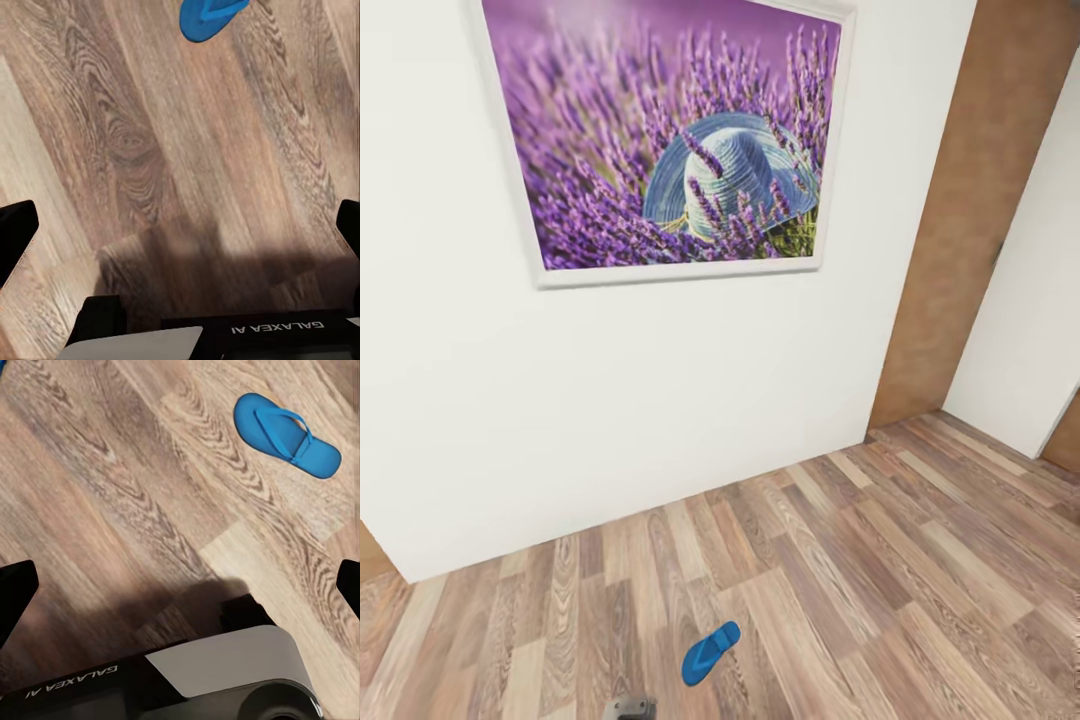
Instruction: In the bedroom, move the book from the bed onto either nightstand, and place the two sandals side by side next to the bed.
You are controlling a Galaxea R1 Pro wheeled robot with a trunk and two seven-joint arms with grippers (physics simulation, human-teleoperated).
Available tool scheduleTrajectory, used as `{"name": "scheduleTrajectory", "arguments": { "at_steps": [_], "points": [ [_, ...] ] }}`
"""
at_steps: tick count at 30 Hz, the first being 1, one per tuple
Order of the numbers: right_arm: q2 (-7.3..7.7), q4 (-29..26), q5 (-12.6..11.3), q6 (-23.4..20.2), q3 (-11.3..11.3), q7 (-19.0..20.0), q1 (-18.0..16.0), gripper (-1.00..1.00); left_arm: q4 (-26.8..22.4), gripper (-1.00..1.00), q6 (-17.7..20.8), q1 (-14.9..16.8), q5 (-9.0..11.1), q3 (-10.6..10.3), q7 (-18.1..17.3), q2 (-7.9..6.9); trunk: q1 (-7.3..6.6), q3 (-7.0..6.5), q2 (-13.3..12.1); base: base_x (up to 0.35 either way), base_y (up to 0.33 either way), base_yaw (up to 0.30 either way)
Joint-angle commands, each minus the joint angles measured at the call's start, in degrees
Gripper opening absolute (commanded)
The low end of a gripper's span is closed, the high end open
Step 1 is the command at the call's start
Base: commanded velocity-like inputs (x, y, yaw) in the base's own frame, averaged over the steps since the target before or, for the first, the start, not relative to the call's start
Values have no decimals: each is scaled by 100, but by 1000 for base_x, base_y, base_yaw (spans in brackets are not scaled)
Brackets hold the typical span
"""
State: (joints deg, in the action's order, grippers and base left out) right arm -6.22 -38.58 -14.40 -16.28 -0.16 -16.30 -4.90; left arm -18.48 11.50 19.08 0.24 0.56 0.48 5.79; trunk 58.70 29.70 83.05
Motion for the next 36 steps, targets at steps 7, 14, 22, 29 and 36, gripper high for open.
{"name": "scheduleTrajectory", "arguments": {
  "at_steps": [7, 14, 22, 29, 36],
  "points": [
    [-2, -9, -36, -24, -1, -28, -3, 100, -15, 100, 36, -1, 3, 6, 5, 1, 3, 6, 3, 331, 11, -283],
    [-2, -9, -36, -24, -1, -24, -3, 100, -15, 100, 36, -1, 3, 6, 5, 1, 3, 6, 3, 285, 45, -283],
    [-1, -9, -36, -24, -1, -23, -3, 100, -15, 100, 36, -1, 3, 6, 5, 1, 3, 6, 3, 60, 10, -283],
    [-2, -9, -36, -24, -1, -23, -3, 100, -15, 100, 36, -1, 3, 8, 5, 1, 3, 6, 3, 9, 1, -283],
    [-2, -9, -36, -24, -1, -23, -3, 100, -15, 100, 36, 0, 3, 14, 5, 1, 3, 6, 3, 1, 0, -283]
  ]
}}
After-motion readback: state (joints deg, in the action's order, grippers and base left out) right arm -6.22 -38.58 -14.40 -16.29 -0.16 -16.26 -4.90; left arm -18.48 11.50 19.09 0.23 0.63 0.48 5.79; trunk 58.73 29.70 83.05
